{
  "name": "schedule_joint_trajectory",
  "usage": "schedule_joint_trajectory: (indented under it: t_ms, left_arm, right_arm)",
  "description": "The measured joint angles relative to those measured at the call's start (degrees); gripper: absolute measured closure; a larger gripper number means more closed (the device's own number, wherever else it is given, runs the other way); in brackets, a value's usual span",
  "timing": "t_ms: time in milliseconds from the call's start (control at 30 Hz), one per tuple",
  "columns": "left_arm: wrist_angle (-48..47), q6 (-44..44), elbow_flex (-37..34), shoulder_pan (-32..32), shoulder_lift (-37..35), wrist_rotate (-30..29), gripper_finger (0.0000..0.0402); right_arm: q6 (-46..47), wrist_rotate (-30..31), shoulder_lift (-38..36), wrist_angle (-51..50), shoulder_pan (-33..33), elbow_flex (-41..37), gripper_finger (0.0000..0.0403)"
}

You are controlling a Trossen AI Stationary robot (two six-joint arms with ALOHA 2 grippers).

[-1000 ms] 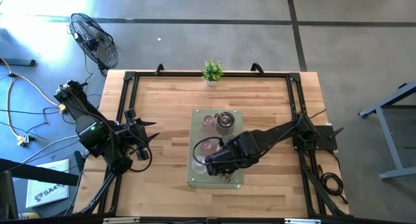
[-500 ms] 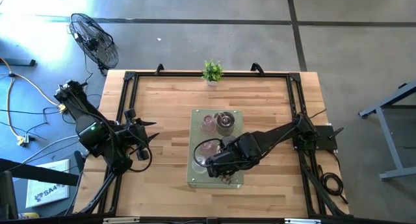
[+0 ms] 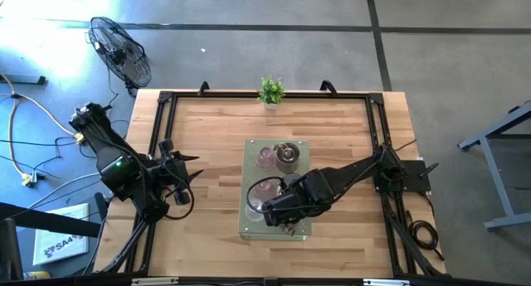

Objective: Pick & Place candle stick holders
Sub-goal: Put the silver scented candle on the shelf

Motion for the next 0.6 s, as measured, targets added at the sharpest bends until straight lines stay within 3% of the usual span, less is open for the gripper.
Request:
schedule_joint_trajectory:
  t_ms: [333, 600]
  left_arm:
    - [-0.26, 0.02, -0.01, 0.00, 0.00, 0.55, 0.0224]
    - [-0.18, 0.00, -0.01, 0.00, -0.02, 11.50, 0.0224]
  right_arm:
    - [0.18, -0.84, 0.00, 0.10, -0.11, 0.00, 0.0012]
    - [0.21, -0.88, 0.00, 0.10, -0.43, 0.00, 0.0012]
